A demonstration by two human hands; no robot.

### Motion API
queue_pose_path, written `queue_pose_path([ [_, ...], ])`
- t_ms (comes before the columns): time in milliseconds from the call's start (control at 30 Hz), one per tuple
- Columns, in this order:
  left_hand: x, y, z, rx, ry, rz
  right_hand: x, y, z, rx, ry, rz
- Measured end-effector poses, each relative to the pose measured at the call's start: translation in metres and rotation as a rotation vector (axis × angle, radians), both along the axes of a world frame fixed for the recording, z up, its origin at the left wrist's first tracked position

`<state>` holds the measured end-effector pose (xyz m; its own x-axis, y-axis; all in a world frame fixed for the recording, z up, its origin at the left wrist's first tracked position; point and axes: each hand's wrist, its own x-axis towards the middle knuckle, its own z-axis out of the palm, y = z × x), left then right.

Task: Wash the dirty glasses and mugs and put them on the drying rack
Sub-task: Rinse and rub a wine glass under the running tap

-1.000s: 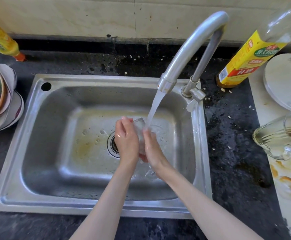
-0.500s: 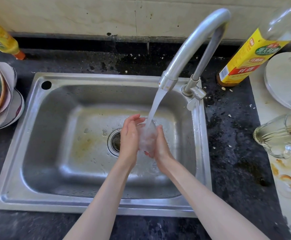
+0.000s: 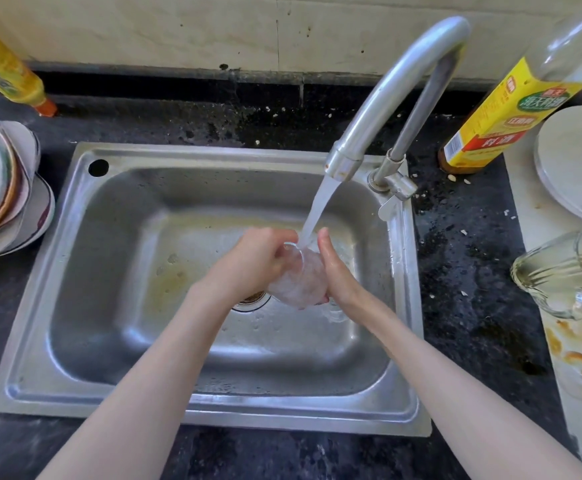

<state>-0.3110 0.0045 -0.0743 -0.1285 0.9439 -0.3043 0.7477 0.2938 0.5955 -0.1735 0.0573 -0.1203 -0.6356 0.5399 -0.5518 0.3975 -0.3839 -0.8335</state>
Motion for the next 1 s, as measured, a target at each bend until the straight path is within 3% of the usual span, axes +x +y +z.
queue_pose_path([
  [67,0.002,0.000,0.000,0.017,0.047,0.092,0.004,-0.002,0.000,0.096,0.009,0.000],
  [200,0.007,-0.010,-0.010,-0.123,-0.347,0.465,0.009,-0.006,-0.006,0.375,0.013,0.040],
  [267,0.006,-0.011,-0.016,-0.222,-0.422,0.430,0.008,-0.004,-0.004,0.475,-0.063,0.067],
  [333,0.006,-0.008,-0.016,-0.233,-0.366,0.350,0.005,0.000,-0.001,0.486,-0.104,0.043],
  [467,0.010,0.002,-0.013,-0.184,-0.101,0.289,-0.002,0.003,0.007,0.040,-0.061,0.129],
  [567,0.014,-0.001,-0.016,-0.214,0.030,0.272,0.003,0.004,0.005,0.074,-0.102,0.215],
  [700,0.007,-0.014,-0.025,-0.375,-0.370,0.408,0.012,-0.005,-0.003,0.396,-0.007,0.155],
  [767,0.004,-0.014,-0.028,-0.411,-0.458,0.388,0.008,-0.007,-0.006,0.453,-0.067,0.110],
  [867,0.007,-0.008,-0.024,-0.282,-0.293,0.327,-0.003,0.004,-0.003,0.261,-0.123,0.049],
  [933,0.009,-0.004,-0.019,-0.166,-0.105,0.253,-0.006,0.009,0.003,0.029,-0.160,0.160],
  [1000,0.011,-0.003,-0.017,-0.135,0.011,0.204,-0.005,0.009,-0.001,-0.044,-0.161,0.233],
])
